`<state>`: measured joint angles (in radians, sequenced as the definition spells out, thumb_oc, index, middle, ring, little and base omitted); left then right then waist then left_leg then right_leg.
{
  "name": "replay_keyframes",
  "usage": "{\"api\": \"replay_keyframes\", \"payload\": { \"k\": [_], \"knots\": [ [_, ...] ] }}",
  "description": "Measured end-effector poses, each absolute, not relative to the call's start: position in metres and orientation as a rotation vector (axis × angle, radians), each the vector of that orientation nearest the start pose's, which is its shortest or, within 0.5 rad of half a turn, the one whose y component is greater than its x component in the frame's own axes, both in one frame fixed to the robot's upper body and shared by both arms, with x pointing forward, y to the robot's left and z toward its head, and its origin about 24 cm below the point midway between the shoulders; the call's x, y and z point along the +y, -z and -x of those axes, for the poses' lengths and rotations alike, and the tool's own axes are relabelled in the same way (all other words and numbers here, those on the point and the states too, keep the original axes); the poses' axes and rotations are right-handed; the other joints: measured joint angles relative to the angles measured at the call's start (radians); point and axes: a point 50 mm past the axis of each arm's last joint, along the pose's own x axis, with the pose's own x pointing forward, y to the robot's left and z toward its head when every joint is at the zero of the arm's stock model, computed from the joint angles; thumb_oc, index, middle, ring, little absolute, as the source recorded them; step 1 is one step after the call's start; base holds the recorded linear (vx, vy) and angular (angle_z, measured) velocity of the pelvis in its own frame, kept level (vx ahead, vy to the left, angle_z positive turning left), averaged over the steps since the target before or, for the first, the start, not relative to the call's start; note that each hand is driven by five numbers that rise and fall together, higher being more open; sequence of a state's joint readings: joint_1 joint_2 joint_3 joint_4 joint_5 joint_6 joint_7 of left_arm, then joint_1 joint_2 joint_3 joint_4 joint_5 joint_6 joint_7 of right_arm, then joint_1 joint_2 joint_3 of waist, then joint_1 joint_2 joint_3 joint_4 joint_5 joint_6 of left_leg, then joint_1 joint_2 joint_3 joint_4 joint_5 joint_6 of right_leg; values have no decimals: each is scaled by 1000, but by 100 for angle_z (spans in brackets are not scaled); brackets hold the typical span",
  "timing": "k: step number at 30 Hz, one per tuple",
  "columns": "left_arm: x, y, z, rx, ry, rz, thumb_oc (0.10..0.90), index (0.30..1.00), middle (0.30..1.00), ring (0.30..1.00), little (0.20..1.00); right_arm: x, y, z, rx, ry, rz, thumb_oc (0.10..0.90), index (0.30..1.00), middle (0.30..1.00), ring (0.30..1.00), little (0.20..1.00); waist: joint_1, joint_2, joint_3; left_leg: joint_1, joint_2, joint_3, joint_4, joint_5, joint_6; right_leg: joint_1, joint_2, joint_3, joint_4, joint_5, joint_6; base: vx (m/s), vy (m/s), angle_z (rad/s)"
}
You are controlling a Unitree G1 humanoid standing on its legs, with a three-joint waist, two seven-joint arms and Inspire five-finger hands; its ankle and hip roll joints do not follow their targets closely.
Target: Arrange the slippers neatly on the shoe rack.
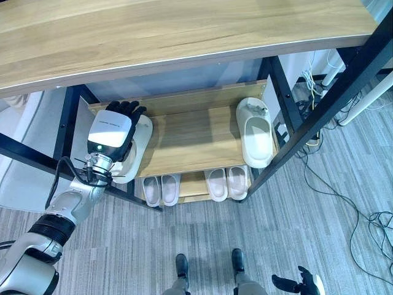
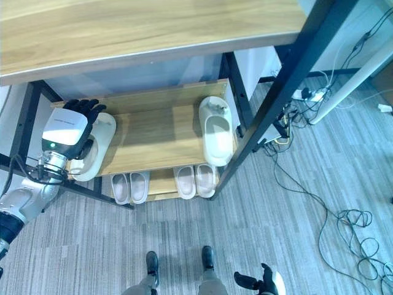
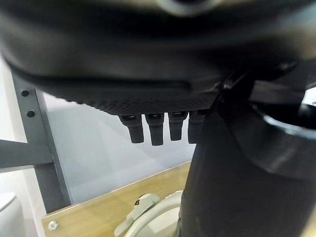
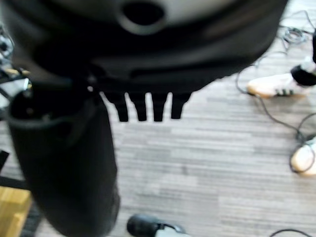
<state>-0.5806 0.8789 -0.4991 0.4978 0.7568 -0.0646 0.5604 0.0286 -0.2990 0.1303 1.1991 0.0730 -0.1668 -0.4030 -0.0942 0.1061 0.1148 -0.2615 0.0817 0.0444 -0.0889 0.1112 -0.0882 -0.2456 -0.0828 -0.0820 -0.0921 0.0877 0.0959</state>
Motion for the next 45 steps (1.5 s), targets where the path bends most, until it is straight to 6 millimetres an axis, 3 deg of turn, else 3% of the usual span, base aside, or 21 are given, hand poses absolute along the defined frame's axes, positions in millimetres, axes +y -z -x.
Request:
{"api": "replay_keyframes", "payload": {
  "k": [1, 2, 16, 21, 29, 31, 35, 40, 45],
  "knots": [
    [260, -144, -335, -490, -207, -1716, 800, 900, 900, 900, 900, -272, 141, -97, 998, 451, 492, 800, 900, 900, 900, 900, 0, 0, 0, -4, 0, 0, 0, 0, 0, -4, 0, 0, 0, 0, 0, 0, 0, 0],
    [261, -145, -336, -485, -213, -1720, 400, 300, 300, 300, 300, -273, 141, -97, 995, 456, 498, 800, 900, 900, 900, 900, -1, -1, 0, -8, 0, 1, 0, 0, 0, -10, 0, 1, 0, 1, -1, 9, -8, -4],
    [255, -140, -344, -458, -279, -1662, 400, 300, 300, 300, 300, -269, 138, -107, 949, 442, 520, 800, 900, 900, 900, 900, -6, -7, 15, -8, -1, 4, 0, 0, 0, -14, -1, 4, 0, 0, -1, 2, -1, -1],
    [240, -135, -346, -481, -288, -1580, 400, 300, 300, 300, 300, -269, 138, -107, 948, 446, 526, 800, 900, 900, 900, 900, -6, -8, 15, -8, 0, 4, 0, 0, 0, -14, -1, 4, 0, 1, -1, 2, -7, 0],
    [201, -138, -354, -576, -240, -1489, 400, 300, 300, 300, 300, -262, 138, -113, 930, 392, 568, 800, 900, 900, 900, 900, -33, -8, 15, -8, -3, 9, 0, 0, 0, -17, -5, 7, 0, 1, 0, 0, -4, 0],
    [170, -148, -368, -622, -219, -1478, 400, 300, 300, 300, 300, -262, 138, -116, 928, 389, 577, 800, 900, 900, 900, 900, -33, -8, 15, -14, -10, 13, 0, 6, 6, -20, -11, 9, 0, 1, 0, 5, -16, 1],
    [142, -159, -378, -686, -175, -1495, 400, 300, 300, 300, 300, -259, 135, -128, 892, 376, 578, 800, 900, 900, 900, 900, -64, -8, 15, -16, -12, 31, 0, 6, 6, -37, -16, 33, 0, 7, 7, 9, -23, -14],
    [118, -175, -394, -706, -185, -1540, 400, 300, 300, 300, 300, -257, 133, -133, 877, 364, 597, 800, 900, 900, 900, 900, -90, -6, 15, -26, -11, 55, 0, 8, 7, -58, -14, 55, 1, 11, 4, 3, -26, -14],
    [107, -186, -396, -735, -200, -1532, 400, 300, 300, 300, 300, -255, 133, -133, 870, 355, 598, 800, 900, 900, 900, 900, -109, -3, 16, -36, -11, 59, 0, 21, 14, -73, -19, 62, 1, 12, 3, 1, -11, -5]
  ]
}}
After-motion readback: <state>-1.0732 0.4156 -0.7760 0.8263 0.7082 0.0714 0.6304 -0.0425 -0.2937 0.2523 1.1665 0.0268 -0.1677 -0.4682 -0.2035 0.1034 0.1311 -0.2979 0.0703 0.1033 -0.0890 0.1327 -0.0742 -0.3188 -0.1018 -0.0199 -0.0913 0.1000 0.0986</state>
